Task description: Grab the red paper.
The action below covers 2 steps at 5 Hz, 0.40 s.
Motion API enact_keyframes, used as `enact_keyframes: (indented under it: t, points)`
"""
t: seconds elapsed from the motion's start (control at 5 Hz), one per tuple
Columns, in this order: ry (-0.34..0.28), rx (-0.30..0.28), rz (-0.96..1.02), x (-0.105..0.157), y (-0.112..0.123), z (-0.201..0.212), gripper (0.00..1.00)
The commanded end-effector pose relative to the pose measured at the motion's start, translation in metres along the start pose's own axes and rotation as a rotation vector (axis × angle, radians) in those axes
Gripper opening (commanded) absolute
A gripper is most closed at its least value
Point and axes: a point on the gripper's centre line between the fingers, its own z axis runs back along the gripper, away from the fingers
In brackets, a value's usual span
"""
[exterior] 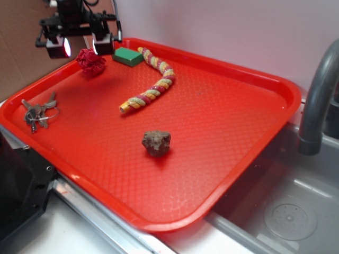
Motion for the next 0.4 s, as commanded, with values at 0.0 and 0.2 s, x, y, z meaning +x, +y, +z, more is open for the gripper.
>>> enact_keyframes:
  t: [0.0,0.2]
  points:
    - [-0.063,-0.008,0.057,0.0248,0.0067,-0.0126,1.0]
    - [-0.049,0.006,0.069,0.0327,0.0031,-0.0201,1.0]
